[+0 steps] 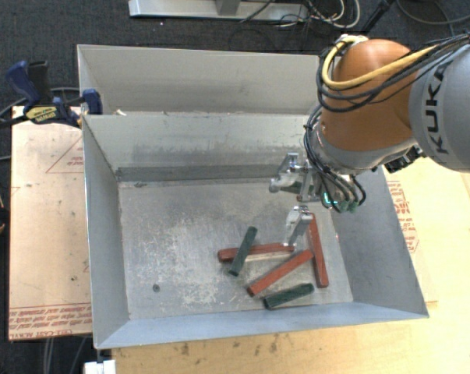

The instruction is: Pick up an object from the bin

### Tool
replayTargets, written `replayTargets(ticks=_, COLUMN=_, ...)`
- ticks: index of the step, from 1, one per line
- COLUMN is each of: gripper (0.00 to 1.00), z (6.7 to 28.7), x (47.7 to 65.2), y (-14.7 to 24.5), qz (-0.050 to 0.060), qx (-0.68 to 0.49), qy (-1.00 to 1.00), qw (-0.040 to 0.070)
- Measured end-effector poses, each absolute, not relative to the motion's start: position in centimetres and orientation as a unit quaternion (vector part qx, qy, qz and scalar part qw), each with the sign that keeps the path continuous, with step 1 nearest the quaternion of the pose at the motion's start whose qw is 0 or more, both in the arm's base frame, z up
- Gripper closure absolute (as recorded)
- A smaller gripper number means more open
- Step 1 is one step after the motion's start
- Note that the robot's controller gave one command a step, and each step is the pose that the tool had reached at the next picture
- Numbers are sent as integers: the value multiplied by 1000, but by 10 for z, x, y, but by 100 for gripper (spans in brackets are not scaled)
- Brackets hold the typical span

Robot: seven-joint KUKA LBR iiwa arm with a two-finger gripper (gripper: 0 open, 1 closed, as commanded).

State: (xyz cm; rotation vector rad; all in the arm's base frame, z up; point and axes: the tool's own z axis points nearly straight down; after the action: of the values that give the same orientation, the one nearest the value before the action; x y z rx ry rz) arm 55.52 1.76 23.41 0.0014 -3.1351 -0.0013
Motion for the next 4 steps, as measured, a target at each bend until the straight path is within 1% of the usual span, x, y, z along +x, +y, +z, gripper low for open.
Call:
replayTargets(ticks=1, gripper=0, z=238, x=557, y=18, qz=0, qx=0, qy=-1000, qw=0)
replayTargets(ticks=2, gripper=0, z=187, x=545, y=25, qz=0, qx=6, qy=-1000, qw=-4)
replayTargets(ticks=3, gripper=0, z=144, x=552, y=38, qz=0, qx=72, qy=-997, qw=0)
replayTargets(ticks=4, gripper=100, z=82, x=533, y=42, qz=-2, qx=54, qy=-999, qw=-6)
